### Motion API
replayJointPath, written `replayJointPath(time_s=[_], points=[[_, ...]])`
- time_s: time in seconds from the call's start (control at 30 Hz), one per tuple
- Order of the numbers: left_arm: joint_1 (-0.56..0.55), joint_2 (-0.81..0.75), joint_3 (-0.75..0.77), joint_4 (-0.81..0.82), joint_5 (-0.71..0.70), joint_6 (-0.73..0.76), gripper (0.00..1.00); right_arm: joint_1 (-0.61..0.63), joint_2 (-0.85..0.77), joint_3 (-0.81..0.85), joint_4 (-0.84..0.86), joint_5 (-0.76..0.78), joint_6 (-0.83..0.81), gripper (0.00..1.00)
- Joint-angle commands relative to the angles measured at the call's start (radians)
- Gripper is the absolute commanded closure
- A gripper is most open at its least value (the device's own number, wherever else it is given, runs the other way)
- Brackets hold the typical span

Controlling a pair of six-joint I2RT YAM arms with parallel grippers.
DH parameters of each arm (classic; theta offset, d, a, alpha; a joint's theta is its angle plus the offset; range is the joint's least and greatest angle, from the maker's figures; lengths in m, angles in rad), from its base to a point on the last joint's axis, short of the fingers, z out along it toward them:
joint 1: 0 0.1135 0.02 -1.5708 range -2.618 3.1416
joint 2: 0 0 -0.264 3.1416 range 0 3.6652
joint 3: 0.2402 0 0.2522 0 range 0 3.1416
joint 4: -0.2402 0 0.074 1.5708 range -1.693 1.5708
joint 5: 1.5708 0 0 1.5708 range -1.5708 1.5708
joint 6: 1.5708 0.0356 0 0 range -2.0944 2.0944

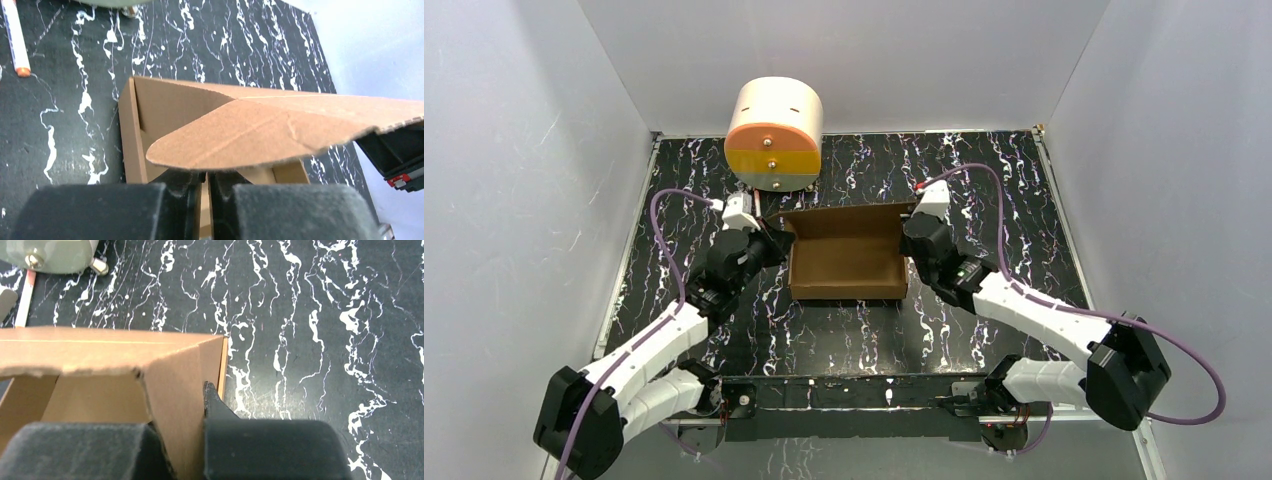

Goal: Fold the paper box

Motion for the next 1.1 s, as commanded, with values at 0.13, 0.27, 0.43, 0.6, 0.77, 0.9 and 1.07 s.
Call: replayJointPath(time_s=[0.13,0.27,0.43,0.6,0.77,0.9,1.07], points=[[-0.024,-0.102,-0.144,-0.03,0.077,-0.047,0.95,0.033,-0.117,-0.153,0.108,-0.191,0.062,0.83],[-0.024,-0.151,-0.19,-0.03,0.089,-0.062,0.91,0.033,-0.195,-0.232,0.145,-0.242,0.057,0.74],[-0.022,-0.235,-0.232,-0.074,0.092,-0.083,0.8,0.034,-0.307,-0.302,0.155,-0.289,0.035,0.59],[-0.023,-0.369,-0.278,-0.151,0.075,-0.144,0.63,0.034,-0.39,-0.335,0.099,-0.327,0.017,0.45],[-0.022,-0.539,-0.286,-0.361,0.056,-0.225,0.53,0.033,-0.517,-0.348,-0.062,-0.34,0.018,0.35],[-0.022,-0.681,-0.245,-0.532,0.039,-0.244,0.47,0.033,-0.652,-0.338,-0.216,-0.334,0.032,0.27],[-0.022,-0.765,-0.116,-0.697,-0.062,-0.171,0.38,0.033,-0.781,-0.239,-0.393,-0.28,0.014,0.2]])
